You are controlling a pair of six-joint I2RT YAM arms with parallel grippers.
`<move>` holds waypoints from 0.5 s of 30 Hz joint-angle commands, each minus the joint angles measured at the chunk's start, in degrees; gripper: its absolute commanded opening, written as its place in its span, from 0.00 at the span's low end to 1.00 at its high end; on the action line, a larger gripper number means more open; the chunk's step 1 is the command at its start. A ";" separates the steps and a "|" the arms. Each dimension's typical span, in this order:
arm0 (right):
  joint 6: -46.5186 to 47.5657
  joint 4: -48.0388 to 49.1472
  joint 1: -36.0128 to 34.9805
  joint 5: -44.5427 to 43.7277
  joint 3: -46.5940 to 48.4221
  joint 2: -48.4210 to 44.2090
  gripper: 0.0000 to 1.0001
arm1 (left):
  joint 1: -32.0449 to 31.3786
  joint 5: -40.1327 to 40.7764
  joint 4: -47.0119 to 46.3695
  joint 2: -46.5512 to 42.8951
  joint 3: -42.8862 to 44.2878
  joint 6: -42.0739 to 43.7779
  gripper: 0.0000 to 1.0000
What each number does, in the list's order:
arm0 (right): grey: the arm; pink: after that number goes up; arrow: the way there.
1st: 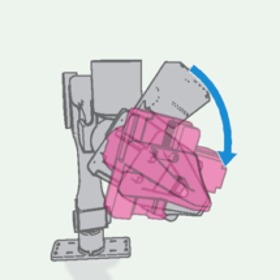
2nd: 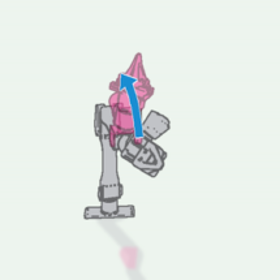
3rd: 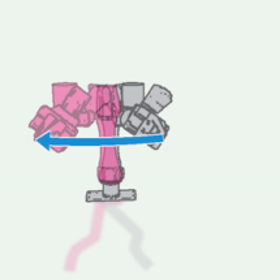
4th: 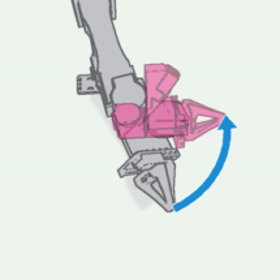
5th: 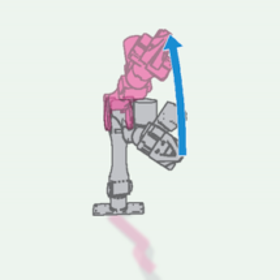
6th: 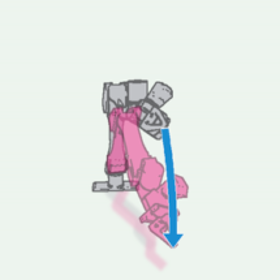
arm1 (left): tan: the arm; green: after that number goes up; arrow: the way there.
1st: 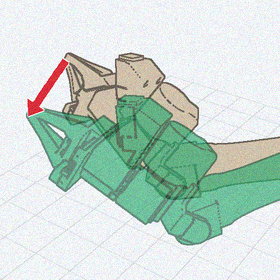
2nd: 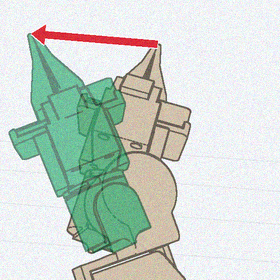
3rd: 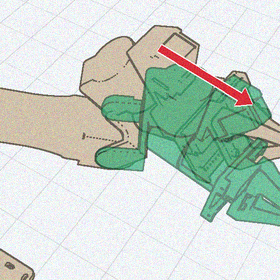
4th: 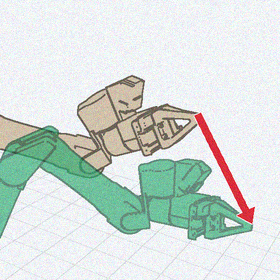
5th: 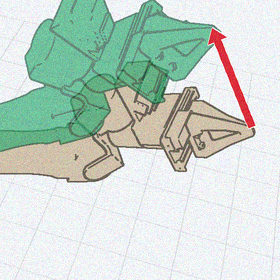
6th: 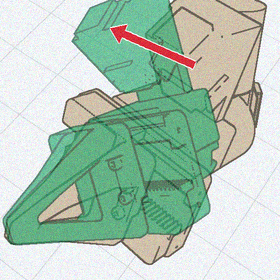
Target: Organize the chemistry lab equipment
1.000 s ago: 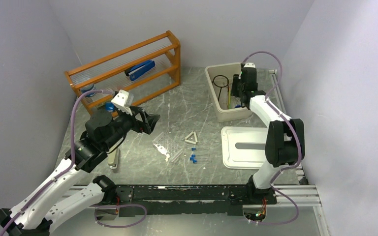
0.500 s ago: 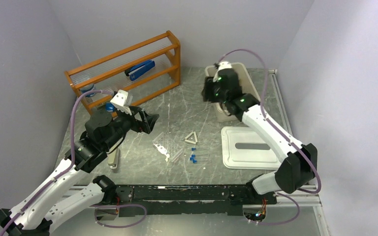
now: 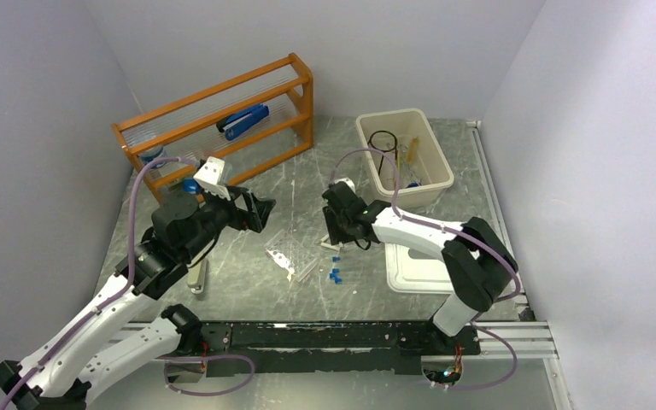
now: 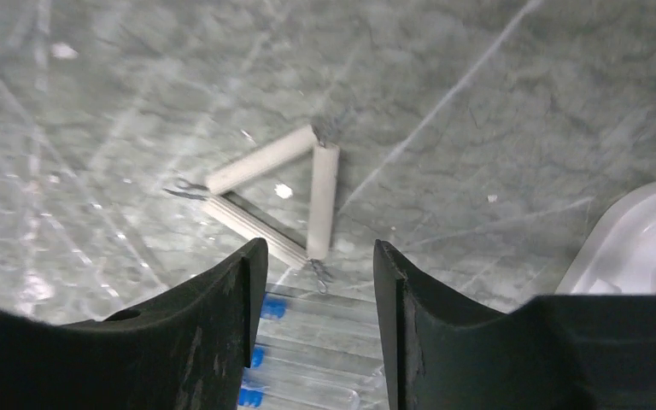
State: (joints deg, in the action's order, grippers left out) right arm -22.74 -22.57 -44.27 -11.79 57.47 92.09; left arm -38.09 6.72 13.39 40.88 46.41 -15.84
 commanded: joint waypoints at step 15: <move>-3.28 7.22 -1.52 -3.57 -0.78 10.93 0.17 | 0.20 -4.88 -2.73 0.55 -0.62 0.44 0.94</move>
State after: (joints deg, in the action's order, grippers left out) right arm -25.12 -16.05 -45.50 -13.78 56.82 100.49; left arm -38.09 3.09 12.23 41.85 45.95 -15.84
